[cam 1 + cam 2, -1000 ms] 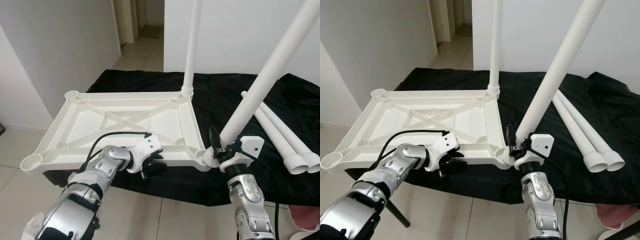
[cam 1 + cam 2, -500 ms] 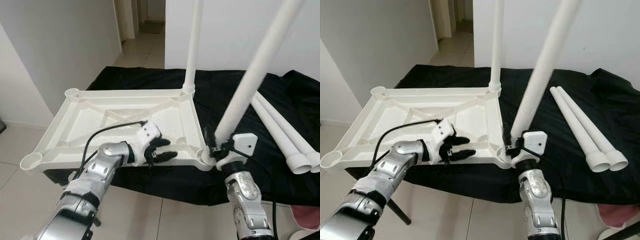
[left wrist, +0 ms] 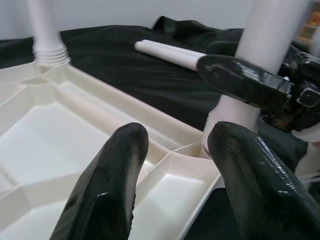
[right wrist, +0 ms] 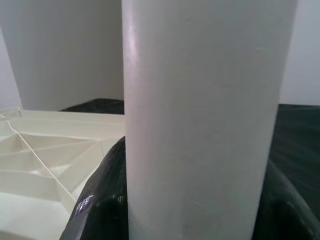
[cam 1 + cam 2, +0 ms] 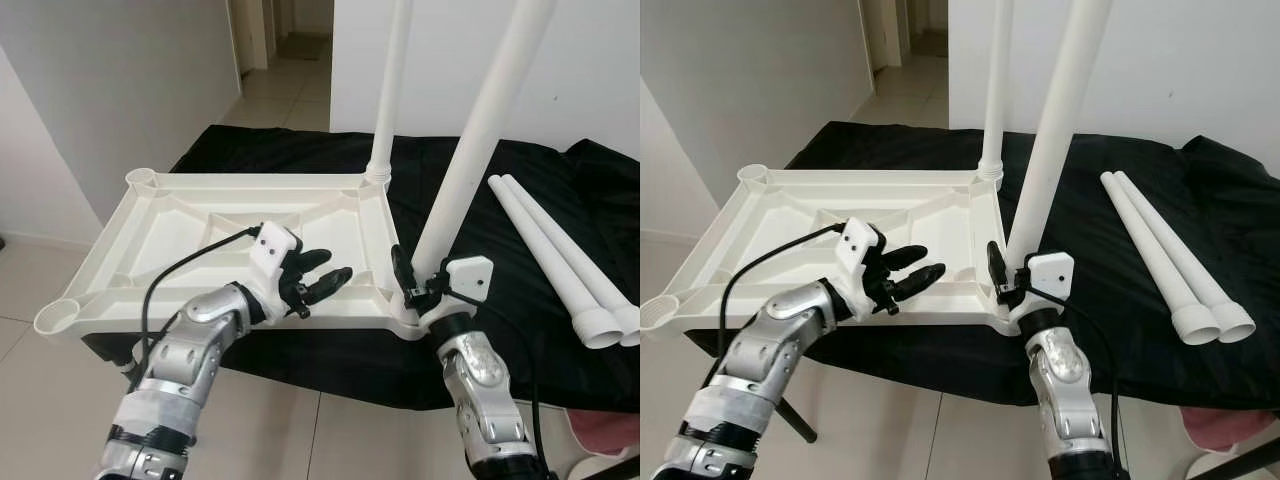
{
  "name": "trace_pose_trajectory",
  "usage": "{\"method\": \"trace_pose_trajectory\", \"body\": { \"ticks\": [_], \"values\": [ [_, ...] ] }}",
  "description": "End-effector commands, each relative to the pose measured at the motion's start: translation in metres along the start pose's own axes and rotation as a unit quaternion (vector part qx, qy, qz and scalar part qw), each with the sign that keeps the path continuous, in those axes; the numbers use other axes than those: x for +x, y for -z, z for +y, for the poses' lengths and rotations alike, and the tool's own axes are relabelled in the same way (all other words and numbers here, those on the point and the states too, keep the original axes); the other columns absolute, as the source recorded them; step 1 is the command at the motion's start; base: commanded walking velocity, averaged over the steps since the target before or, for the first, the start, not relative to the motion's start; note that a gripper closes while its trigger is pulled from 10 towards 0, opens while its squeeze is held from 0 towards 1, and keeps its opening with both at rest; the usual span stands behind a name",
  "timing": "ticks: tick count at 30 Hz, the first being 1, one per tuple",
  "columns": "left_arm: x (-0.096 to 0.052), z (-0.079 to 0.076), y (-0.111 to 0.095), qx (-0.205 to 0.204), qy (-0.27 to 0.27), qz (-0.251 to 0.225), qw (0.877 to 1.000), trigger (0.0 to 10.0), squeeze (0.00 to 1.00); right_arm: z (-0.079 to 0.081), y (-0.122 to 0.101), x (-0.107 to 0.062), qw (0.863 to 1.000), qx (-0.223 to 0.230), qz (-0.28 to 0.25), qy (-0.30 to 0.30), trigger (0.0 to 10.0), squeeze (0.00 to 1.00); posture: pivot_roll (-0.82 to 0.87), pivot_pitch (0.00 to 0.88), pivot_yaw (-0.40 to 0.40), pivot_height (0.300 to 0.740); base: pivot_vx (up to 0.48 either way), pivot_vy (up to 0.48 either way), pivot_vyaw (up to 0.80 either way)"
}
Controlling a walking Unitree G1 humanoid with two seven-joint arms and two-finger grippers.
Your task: Building children table
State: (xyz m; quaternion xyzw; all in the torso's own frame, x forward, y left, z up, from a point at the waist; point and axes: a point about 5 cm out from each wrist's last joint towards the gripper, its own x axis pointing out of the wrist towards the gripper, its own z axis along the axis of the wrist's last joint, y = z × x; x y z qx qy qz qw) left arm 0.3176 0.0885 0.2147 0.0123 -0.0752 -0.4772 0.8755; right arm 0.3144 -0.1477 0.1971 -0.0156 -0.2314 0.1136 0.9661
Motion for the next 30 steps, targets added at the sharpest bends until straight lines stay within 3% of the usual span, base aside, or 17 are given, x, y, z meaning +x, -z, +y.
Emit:
{"method": "trace_pose_trajectory", "body": {
  "ticks": [1, 7, 12, 15, 22, 30],
  "values": [
    [-0.003, -0.003, 0.003, -0.011, -0.023, 0.004, 1.000, 10.0, 0.00, 0.001, 0.017, -0.012, 0.999, 0.007, 0.033, -0.002, 10.0, 0.00, 0.03, 0.132, 0.019, 0.740, 0.000, 0.000, 0.00],
    [-0.005, -0.009, 0.002, -0.022, -0.031, 0.005, 0.999, 10.0, 0.00, 0.002, 0.030, -0.022, 0.998, 0.003, 0.056, 0.001, 10.0, 0.00, 0.03, 0.131, 0.023, 0.740, 0.000, 0.000, 0.00],
    [-0.005, -0.010, 0.001, -0.025, -0.033, 0.015, 0.999, 10.0, 0.00, 0.003, 0.024, -0.012, 0.999, 0.009, 0.045, 0.001, 10.0, 0.00, 0.02, 0.128, 0.028, 0.740, 0.000, 0.000, 0.00],
    [-0.005, -0.016, 0.001, -0.017, -0.026, 0.022, 0.999, 10.0, 0.00, 0.011, 0.043, -0.022, 0.995, -0.009, 0.091, -0.042, 10.0, 0.00, 0.03, 0.131, 0.028, 0.740, 0.000, 0.000, 0.00],
    [-0.006, -0.033, 0.008, -0.032, 0.001, 0.036, 0.999, 10.0, 0.00, 0.019, 0.050, -0.030, 0.989, -0.052, 0.104, -0.096, 10.0, 0.00, 0.03, 0.138, 0.029, 0.740, 0.000, 0.000, 0.00],
    [-0.002, -0.047, 0.012, -0.052, 0.013, 0.041, 0.998, 10.0, 0.00, 0.011, 0.059, -0.036, 0.983, -0.060, 0.126, -0.115, 10.0, 0.00, 0.03, 0.141, 0.030, 0.740, 0.000, 0.000, 0.00]
  ]
}}
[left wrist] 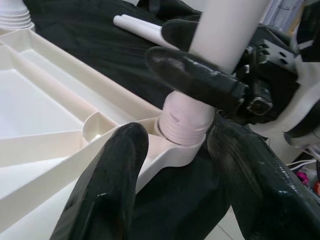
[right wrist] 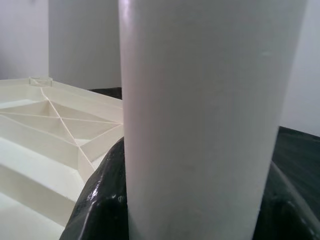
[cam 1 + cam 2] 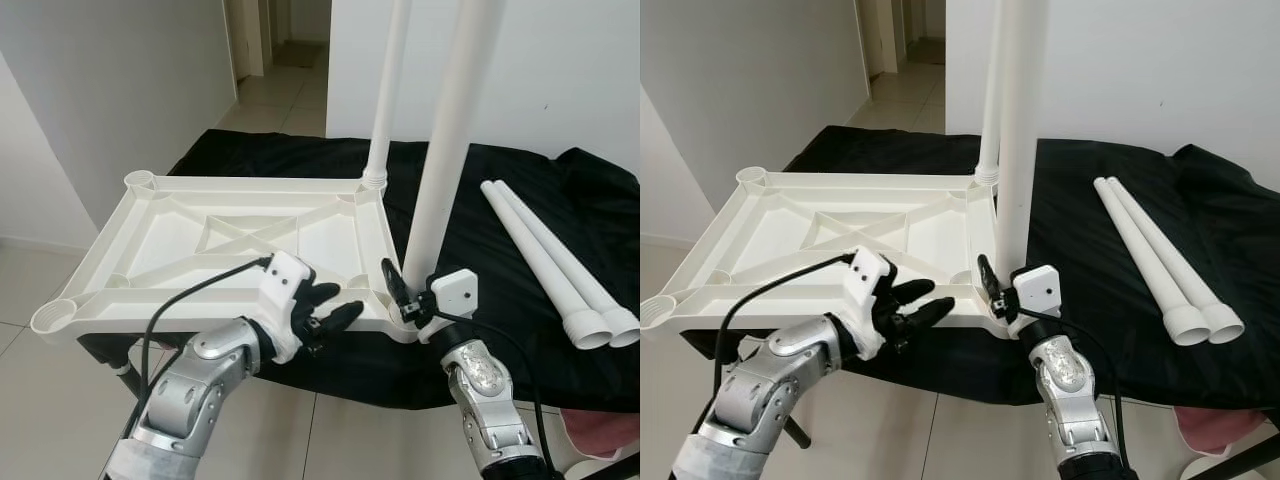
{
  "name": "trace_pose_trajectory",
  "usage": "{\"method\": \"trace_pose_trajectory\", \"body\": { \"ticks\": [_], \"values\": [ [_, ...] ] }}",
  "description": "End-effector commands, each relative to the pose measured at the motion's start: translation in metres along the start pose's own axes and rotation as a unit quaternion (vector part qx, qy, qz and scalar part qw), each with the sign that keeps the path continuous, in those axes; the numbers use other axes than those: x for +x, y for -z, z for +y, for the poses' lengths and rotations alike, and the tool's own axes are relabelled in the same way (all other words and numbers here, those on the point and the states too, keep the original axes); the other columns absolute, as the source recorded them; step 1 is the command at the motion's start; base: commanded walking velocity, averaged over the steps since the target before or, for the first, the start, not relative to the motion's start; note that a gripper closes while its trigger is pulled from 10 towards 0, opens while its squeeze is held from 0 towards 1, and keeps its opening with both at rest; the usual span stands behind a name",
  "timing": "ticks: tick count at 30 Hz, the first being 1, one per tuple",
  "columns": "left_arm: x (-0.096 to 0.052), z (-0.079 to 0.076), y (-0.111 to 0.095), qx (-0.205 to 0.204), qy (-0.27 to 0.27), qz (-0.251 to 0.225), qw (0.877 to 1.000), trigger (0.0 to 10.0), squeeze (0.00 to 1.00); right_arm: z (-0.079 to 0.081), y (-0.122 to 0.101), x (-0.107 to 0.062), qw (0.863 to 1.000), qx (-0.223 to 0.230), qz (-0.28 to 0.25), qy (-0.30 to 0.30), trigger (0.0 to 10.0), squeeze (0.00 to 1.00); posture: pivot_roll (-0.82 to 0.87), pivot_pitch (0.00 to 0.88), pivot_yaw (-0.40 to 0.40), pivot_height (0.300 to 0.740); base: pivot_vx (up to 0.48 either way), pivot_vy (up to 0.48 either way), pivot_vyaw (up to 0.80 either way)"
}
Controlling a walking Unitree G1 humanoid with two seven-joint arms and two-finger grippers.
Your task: Building children table
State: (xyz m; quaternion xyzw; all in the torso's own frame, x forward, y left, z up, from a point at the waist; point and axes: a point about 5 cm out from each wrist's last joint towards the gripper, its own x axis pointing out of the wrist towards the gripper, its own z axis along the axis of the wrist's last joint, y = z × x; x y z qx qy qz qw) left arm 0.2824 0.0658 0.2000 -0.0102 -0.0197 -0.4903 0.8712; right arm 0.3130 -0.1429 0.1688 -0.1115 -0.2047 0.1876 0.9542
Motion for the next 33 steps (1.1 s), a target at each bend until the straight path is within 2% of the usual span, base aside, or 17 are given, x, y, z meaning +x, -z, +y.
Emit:
{"method": "trace_pose_trajectory", "body": {
  "ticks": [1, 5, 16, 25, 30, 33],
  "values": [
    [0.000, -0.004, 0.002, -0.005, 0.001, 0.004, 1.000, 10.0, 0.00, 0.013, 0.035, -0.019, 0.995, 0.020, 0.090, -0.028, 10.0, 0.00, 0.03, 0.141, 0.030, 0.740, 0.000, 0.000, 0.00],
    [-0.001, -0.006, 0.003, -0.002, 0.001, 0.009, 1.000, 10.0, 0.00, 0.010, 0.040, -0.018, 0.992, 0.059, 0.111, -0.018, 10.0, 0.00, 0.03, 0.143, 0.027, 0.740, 0.000, 0.000, 0.00],
    [0.000, -0.007, 0.002, 0.000, -0.008, 0.008, 1.000, 10.0, 0.00, 0.011, 0.047, -0.017, 0.987, 0.083, 0.137, -0.017, 10.0, 0.00, 0.04, 0.141, 0.022, 0.740, 0.000, 0.000, 0.00],
    [0.000, -0.006, 0.000, 0.007, -0.012, 0.007, 1.000, 10.0, 0.00, 0.008, 0.053, -0.017, 0.973, 0.163, 0.161, 0.032, 10.0, 0.00, 0.03, 0.136, 0.020, 0.740, 0.000, 0.000, 0.00],
    [0.001, -0.005, -0.001, 0.007, -0.012, 0.006, 1.000, 10.0, 0.00, 0.008, 0.054, -0.017, 0.973, 0.160, 0.163, 0.031, 10.0, 0.00, 0.03, 0.134, 0.020, 0.740, 0.000, 0.000, 0.00],
    [0.001, -0.005, -0.001, 0.011, -0.013, 0.006, 1.000, 10.0, 0.00, 0.008, 0.058, -0.019, 0.963, 0.202, 0.173, 0.052, 10.0, 0.00, 0.03, 0.130, 0.019, 0.740, 0.000, 0.000, 0.00]
  ]
}}
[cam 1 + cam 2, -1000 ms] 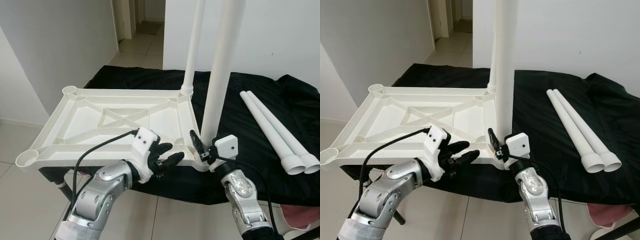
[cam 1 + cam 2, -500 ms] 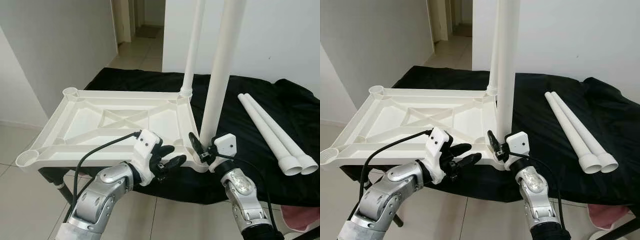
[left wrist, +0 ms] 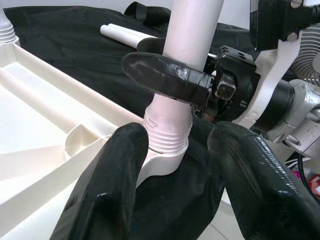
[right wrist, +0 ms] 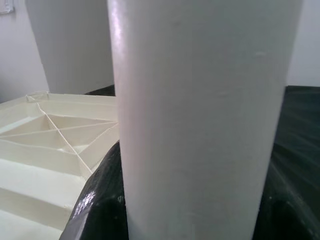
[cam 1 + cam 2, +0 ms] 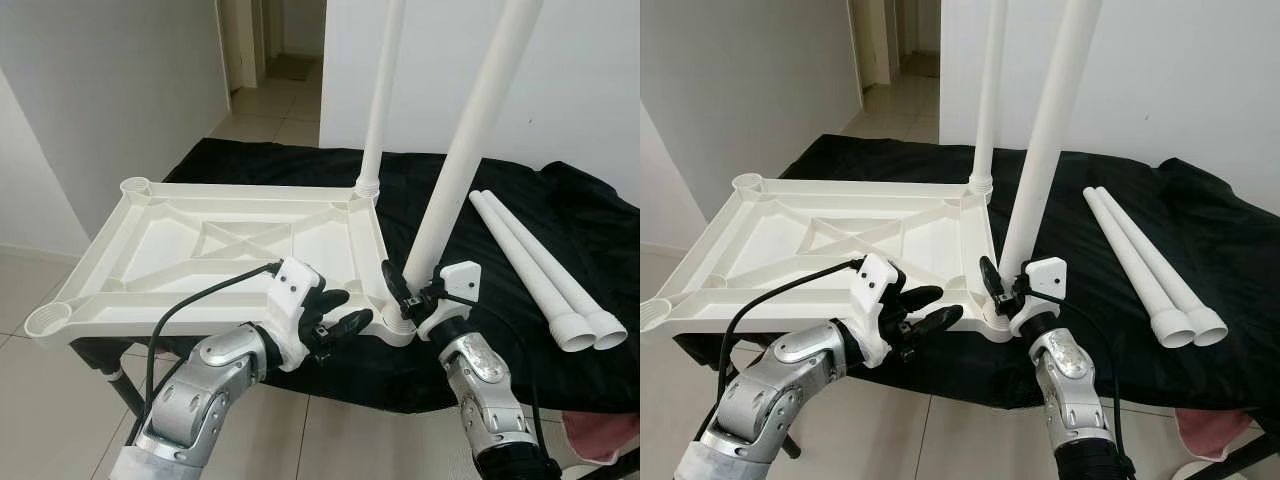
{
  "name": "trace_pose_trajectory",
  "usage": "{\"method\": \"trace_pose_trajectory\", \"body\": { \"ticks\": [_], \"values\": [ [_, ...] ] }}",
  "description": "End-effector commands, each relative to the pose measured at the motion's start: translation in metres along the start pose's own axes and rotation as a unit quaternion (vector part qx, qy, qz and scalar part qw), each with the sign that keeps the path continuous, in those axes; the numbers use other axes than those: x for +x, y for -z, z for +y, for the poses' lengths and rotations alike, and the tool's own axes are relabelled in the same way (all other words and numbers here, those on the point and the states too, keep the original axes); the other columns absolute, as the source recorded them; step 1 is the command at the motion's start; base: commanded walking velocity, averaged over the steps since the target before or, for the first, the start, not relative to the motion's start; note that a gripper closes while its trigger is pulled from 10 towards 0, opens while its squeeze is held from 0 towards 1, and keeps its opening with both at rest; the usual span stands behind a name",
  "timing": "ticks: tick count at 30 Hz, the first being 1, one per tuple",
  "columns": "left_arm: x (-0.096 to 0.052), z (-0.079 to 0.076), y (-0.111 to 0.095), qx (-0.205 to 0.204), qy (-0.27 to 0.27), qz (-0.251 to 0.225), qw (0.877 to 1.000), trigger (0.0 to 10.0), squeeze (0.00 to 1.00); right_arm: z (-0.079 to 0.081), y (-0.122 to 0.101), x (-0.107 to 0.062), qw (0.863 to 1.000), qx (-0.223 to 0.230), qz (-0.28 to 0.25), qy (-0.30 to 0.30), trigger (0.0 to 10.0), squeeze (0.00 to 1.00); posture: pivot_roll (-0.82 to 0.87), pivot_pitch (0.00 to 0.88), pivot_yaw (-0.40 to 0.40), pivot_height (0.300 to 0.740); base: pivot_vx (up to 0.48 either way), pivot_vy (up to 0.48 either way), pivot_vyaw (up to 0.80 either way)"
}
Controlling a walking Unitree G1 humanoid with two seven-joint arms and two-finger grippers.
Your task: Building children table
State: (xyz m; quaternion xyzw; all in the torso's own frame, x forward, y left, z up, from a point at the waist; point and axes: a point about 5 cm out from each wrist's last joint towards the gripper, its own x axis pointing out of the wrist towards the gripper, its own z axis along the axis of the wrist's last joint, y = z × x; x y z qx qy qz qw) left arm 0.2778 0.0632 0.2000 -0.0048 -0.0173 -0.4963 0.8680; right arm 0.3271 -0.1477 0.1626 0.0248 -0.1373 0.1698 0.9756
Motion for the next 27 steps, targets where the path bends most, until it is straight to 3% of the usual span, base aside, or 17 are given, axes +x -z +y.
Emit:
{"method": "trace_pose_trajectory", "body": {
  "ticks": [1, 7, 12, 17, 27],
  "values": [
    [0.001, 0.000, -0.001, 0.008, -0.020, 0.001, 1.000, 10.0, 0.00, -0.001, 0.050, -0.023, 0.990, 0.052, 0.129, 0.027, 10.0, 0.00, 0.03, 0.126, 0.020, 0.740, 0.000, 0.000, 0.00],
    [0.000, 0.001, -0.001, 0.008, -0.021, 0.001, 1.000, 10.0, 0.00, 0.001, 0.051, -0.025, 0.991, 0.020, 0.127, 0.020, 10.0, 0.00, 0.04, 0.124, 0.021, 0.740, 0.000, 0.000, 0.00],
    [-0.001, 0.001, -0.001, 0.009, -0.022, 0.003, 1.000, 10.0, 0.00, 0.020, 0.046, -0.029, 0.994, -0.037, 0.102, -0.019, 10.0, 0.00, 0.04, 0.120, 0.018, 0.740, 0.000, 0.000, 0.00],
    [-0.001, 0.001, -0.001, 0.007, -0.025, 0.001, 1.000, 10.0, 0.00, 0.024, 0.045, -0.031, 0.993, -0.067, 0.091, -0.026, 10.0, 0.00, 0.03, 0.120, 0.016, 0.740, 0.000, 0.000, 0.00],
    [-0.001, 0.001, 0.000, 0.008, -0.025, 0.001, 1.000, 10.0, 0.00, 0.022, 0.053, -0.040, 0.993, -0.037, 0.109, -0.014, 10.0, 0.00, 0.03, 0.117, 0.018, 0.740, 0.000, 0.000, 0.00]
  ]
}}
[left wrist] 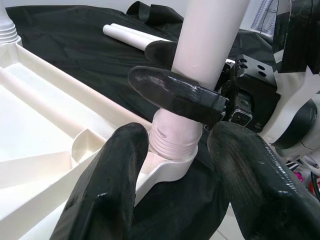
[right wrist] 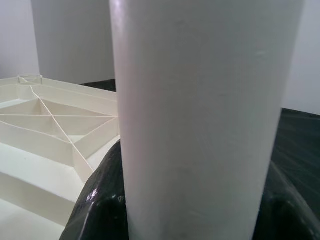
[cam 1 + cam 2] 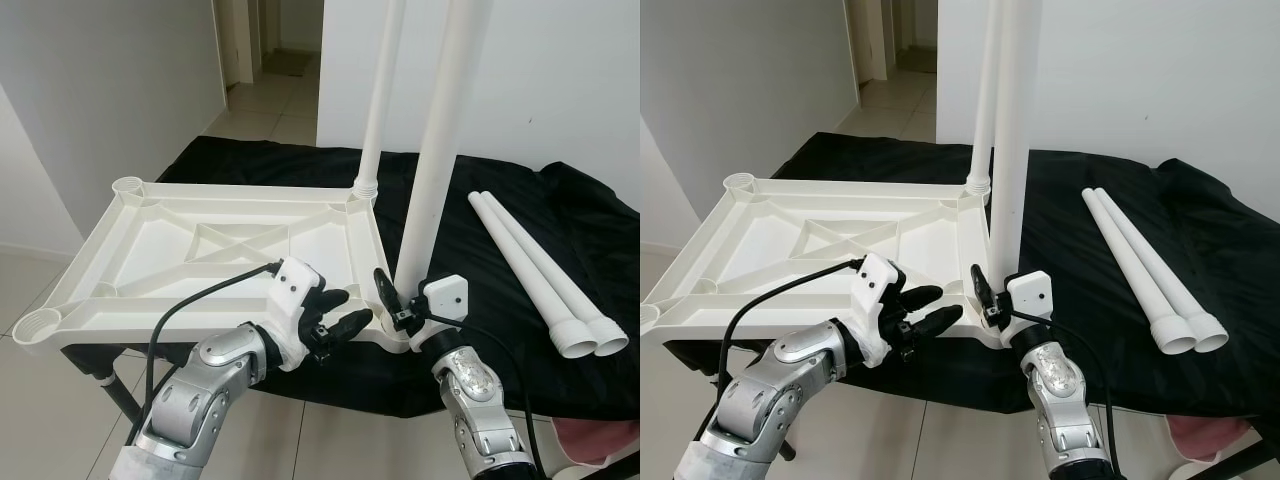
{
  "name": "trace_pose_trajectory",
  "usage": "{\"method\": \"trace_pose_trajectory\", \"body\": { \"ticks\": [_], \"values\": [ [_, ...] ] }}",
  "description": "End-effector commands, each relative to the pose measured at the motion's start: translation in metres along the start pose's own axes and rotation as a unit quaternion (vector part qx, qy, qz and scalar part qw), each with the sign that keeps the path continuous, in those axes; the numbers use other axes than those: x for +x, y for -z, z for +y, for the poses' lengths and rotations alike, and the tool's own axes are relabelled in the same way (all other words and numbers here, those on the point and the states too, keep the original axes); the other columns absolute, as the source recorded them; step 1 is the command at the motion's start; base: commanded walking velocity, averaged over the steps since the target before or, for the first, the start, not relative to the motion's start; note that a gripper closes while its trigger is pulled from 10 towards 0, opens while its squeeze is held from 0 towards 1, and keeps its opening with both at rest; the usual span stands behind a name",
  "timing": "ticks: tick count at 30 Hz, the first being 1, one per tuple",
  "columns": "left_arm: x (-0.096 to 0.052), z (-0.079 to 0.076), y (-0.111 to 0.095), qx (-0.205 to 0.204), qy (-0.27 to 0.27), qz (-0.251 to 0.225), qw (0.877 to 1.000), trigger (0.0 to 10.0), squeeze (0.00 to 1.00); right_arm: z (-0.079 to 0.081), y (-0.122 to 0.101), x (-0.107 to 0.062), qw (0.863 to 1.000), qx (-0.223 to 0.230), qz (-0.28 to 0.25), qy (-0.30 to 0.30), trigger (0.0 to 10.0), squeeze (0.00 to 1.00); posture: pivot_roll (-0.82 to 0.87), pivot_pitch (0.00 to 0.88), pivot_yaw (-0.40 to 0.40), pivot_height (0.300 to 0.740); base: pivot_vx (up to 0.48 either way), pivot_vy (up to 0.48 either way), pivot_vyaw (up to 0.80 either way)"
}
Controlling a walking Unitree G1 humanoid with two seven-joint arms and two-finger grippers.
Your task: Building children table
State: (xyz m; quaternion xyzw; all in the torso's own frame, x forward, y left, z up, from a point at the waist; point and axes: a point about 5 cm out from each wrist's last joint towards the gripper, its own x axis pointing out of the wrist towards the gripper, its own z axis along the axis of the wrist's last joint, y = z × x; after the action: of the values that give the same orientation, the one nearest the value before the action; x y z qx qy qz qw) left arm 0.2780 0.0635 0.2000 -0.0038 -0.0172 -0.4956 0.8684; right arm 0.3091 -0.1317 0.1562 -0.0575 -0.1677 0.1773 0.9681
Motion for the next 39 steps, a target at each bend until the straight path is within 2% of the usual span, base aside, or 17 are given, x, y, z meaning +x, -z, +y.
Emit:
{"method": "trace_pose_trajectory", "body": {
  "ticks": [1, 3, 12, 16, 22, 23, 24, 25, 31, 34, 35, 38, 39],
  "values": [
    [-0.001, 0.000, 0.000, 0.007, -0.024, 0.000, 1.000, 10.0, 0.00, 0.010, 0.049, -0.028, 0.991, 0.049, 0.125, -0.003, 10.0, 0.00, 0.03, 0.117, 0.018, 0.740, 0.000, 0.000, 0.00],
    [0.000, 0.000, 0.000, 0.008, -0.023, 0.001, 1.000, 10.0, 0.00, 0.007, 0.050, -0.028, 0.989, 0.075, 0.129, 0.020, 10.0, 0.00, 0.03, 0.116, 0.016, 0.740, 0.000, 0.000, 0.00],
    [0.000, 0.007, -0.006, 0.014, -0.036, -0.018, 0.999, 10.0, 0.00, 0.006, 0.034, -0.022, 0.993, 0.054, 0.101, 0.022, 10.0, 0.00, 0.02, 0.111, 0.008, 0.740, 0.000, 0.000, 0.00],
    [-0.002, 0.013, -0.009, 0.006, -0.039, -0.020, 0.999, 10.0, 0.00, -0.002, 0.012, -0.013, 0.996, 0.047, 0.069, 0.014, 10.0, 0.00, 0.02, 0.113, 0.003, 0.740, 0.000, 0.000, 0.00],
    [-0.004, 0.016, -0.011, 0.001, -0.037, -0.024, 0.999, 10.0, 0.00, -0.010, -0.007, -0.006, 0.998, 0.033, 0.049, -0.002, 10.0, 0.00, 0.02, 0.113, -0.003, 0.740, 0.000, 0.000, 0.00],
    [-0.004, 0.019, -0.011, -0.020, -0.043, -0.027, 0.999, 10.0, 0.93, -0.013, -0.012, -0.004, 0.999, 0.028, 0.046, -0.007, 10.0, 0.00, 0.02, 0.113, -0.007, 0.740, 0.000, 0.000, 0.00],
    [-0.004, 0.021, -0.012, -0.035, -0.047, -0.029, 0.998, 10.0, 0.93, -0.015, -0.015, -0.003, 0.999, 0.023, 0.044, -0.011, 10.0, 0.00, 0.02, 0.112, -0.008, 0.740, 0.000, 0.000, 0.00],
    [-0.004, 0.021, -0.013, -0.026, -0.044, -0.031, 0.998, 10.0, 1.00, -0.018, -0.018, -0.001, 0.999, 0.020, 0.042, -0.015, 10.0, 0.00, 0.02, 0.113, -0.009, 0.740, 0.000, 0.000, 0.00],
    [-0.005, 0.024, -0.026, 0.001, -0.024, -0.041, 0.999, 10.0, 1.00, -0.030, -0.029, 0.005, 0.999, 0.011, 0.034, -0.017, 10.0, 0.00, 0.01, 0.115, -0.007, 0.740, 0.000, 0.000, 0.00],
    [-0.004, 0.023, -0.031, 0.001, -0.010, -0.045, 0.999, 10.0, 1.00, -0.031, -0.032, 0.006, 0.999, 0.015, 0.034, -0.020, 10.0, 0.00, 0.01, 0.114, -0.005, 0.740, 0.000, 0.000, 0.00],
    [-0.003, 0.022, -0.033, -0.001, 0.000, -0.046, 0.999, 10.0, 0.00, -0.031, -0.033, 0.007, 0.999, 0.017, 0.035, -0.023, 10.0, 0.00, 0.01, 0.114, -0.001, 0.740, 0.000, 0.000, 0.00],
    [0.000, 0.020, -0.035, -0.021, 0.023, -0.022, 0.999, 10.0, 0.00, -0.034, -0.037, 0.009, 0.999, 0.003, 0.035, -0.024, 10.0, 0.00, 0.01, 0.114, 0.000, 0.740, 0.000, 0.000, 0.00],
    [0.002, 0.019, -0.037, -0.017, 0.031, -0.015, 0.999, 10.0, 0.00, -0.035, -0.038, 0.010, 0.999, 0.001, 0.037, -0.023, 10.0, 0.00, 0.01, 0.112, 0.001, 0.740, 0.000, 0.000, 0.00]
  ]
}}
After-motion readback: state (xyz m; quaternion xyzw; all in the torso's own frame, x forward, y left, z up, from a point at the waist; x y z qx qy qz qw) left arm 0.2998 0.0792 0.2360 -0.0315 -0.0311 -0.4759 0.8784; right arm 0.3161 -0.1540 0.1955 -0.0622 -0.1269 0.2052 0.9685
